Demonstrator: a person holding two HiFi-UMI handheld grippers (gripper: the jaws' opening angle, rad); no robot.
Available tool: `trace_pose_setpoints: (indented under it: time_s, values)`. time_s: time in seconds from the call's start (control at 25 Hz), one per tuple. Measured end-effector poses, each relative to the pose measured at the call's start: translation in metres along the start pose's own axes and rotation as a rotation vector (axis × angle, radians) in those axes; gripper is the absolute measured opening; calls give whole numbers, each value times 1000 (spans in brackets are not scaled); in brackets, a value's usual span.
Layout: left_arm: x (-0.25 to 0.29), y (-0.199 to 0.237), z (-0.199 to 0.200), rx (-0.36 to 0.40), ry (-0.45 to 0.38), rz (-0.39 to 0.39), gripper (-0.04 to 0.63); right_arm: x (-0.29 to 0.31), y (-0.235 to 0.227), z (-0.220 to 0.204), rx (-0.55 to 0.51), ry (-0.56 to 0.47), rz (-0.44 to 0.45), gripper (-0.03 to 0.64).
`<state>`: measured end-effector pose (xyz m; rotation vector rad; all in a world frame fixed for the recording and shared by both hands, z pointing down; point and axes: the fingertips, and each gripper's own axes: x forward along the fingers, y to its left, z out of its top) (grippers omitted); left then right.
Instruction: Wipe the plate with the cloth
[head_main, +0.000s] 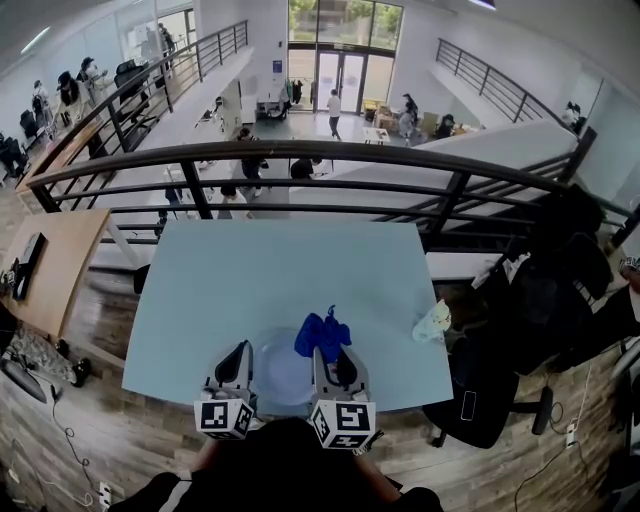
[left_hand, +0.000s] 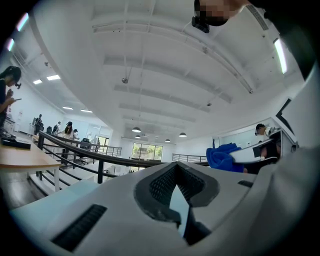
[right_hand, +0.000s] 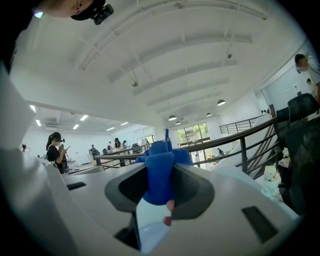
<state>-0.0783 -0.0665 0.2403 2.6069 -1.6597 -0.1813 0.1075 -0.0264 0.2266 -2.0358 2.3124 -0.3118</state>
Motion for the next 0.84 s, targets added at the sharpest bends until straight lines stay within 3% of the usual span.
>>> trace_pose_setpoints:
  time_s: [0.44, 0.84]
  values:
    - [11, -31, -11, 6, 11, 18, 2, 2, -28, -4, -6, 35, 43, 118]
    - [10, -22, -17, -2, 20, 61, 2, 14, -23, -11, -10, 60, 82, 118]
